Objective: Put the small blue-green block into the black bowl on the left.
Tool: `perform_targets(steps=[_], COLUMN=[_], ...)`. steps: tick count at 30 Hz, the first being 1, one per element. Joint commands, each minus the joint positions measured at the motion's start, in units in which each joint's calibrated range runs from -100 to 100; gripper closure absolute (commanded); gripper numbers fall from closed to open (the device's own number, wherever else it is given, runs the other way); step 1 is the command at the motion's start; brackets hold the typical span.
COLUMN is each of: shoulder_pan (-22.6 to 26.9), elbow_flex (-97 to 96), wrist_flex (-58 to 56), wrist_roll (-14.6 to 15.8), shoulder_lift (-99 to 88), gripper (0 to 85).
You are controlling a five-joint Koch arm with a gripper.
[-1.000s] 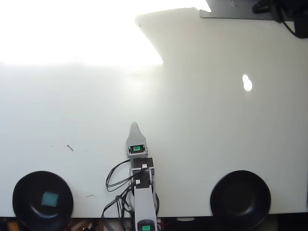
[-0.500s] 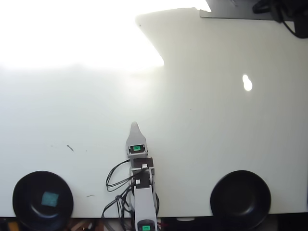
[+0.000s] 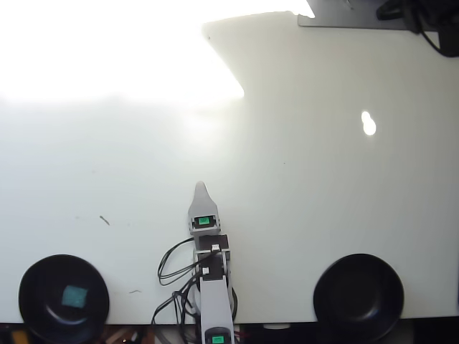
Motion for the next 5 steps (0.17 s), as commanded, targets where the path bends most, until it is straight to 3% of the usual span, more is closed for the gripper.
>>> perform_targets(steps=[1,5], shoulder_pan=[0.0,0.0], elbow_flex=[-1.66,-1.66], wrist_flex=[0.07,0.07], wrist_roll=[0.05,0.05], shoulder_lift=[-0.38,-0.38], gripper=[36.3,36.3])
